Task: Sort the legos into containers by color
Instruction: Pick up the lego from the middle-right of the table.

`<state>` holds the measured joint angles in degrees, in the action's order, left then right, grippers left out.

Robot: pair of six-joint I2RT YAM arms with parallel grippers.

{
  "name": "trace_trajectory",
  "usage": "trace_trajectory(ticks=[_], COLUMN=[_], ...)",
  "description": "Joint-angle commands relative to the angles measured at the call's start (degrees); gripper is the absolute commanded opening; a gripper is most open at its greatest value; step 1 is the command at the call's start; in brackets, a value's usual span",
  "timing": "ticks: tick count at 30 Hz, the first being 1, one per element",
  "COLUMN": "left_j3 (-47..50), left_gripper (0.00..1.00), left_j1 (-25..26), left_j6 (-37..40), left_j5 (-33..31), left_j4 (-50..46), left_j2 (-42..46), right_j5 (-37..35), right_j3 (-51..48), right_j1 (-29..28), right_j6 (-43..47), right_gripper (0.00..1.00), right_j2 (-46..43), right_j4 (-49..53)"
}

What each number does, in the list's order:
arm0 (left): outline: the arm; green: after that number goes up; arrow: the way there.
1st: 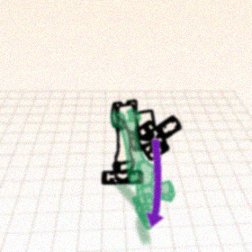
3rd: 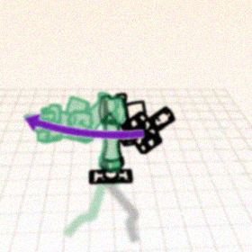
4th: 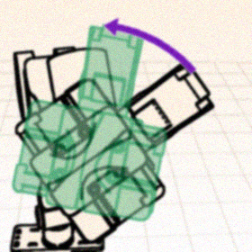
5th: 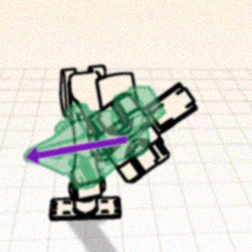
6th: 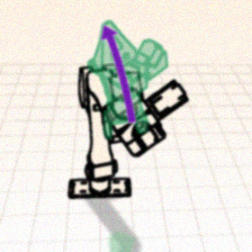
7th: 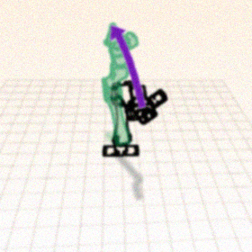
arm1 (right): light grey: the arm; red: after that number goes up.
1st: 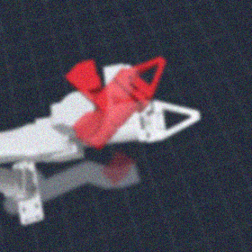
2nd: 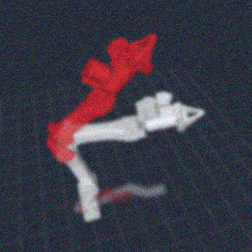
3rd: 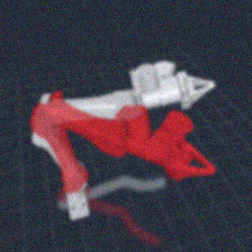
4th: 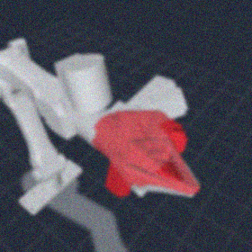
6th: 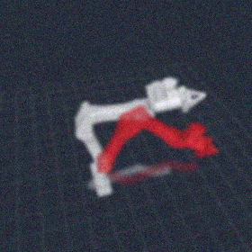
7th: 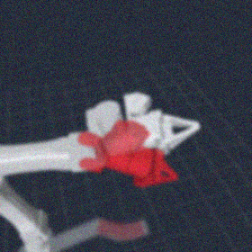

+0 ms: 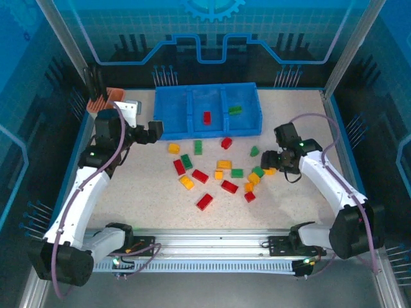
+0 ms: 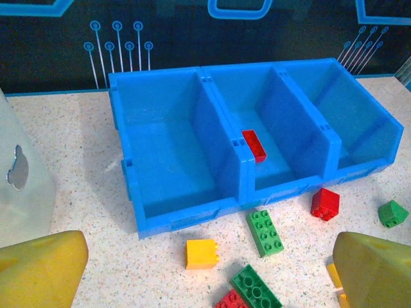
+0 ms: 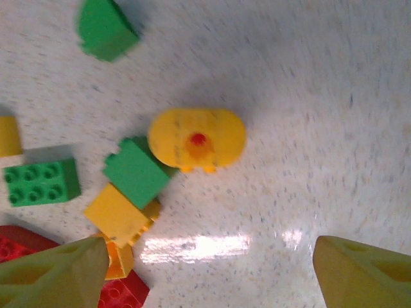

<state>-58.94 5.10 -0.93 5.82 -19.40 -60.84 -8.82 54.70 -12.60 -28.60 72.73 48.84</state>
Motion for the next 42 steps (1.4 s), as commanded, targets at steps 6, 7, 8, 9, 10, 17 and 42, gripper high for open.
trace_trajectory(ticks=[6, 7, 8, 9, 10, 17, 42], left_j3=[-2.4, -2.5, -2.6, -2.6, -2.6, -2.2, -2.7], left_gripper=[0.99, 0.99, 0.99, 0.99, 0.99, 0.99, 0.99], left_j1=[0.4, 0.4, 0.4, 0.4, 0.4, 0.5, 0.5], left_j6=[1.2, 1.3, 1.4, 1.5, 1.5, 1.9, 2.2], left_j5=[0.3, 0.2, 0.0, -0.1, -0.2, -0.8, -2.0], left_j4=[-1.4, -1.7, -1.7, -1.9, -1.9, -2.1, -1.9], left_j2=[-0.7, -0.6, -0.6, -0.4, -0.2, 0.4, -1.3], right_j5=[8.2, 8.2, 8.2, 8.0, 7.8, 5.1, 1.5], right_j3=[-3.2, -2.9, -2.6, -2.1, -1.4, 3.8, 3.7], right_j1=[3.4, 3.5, 3.7, 3.9, 4.0, 5.0, 3.1], right_j6=[-4.9, -4.9, -4.8, -4.6, -4.3, -2.7, -0.5], right_gripper=[0.95, 0.96, 0.96, 0.97, 0.97, 0.95, 0.55], right_j2=[5.4, 6.9, 8.3, 9.8, 11.5, 20.6, 29.1], right_j4=[-12.3, -13.4, -14.1, -14.7, -15.1, -15.7, -12.5])
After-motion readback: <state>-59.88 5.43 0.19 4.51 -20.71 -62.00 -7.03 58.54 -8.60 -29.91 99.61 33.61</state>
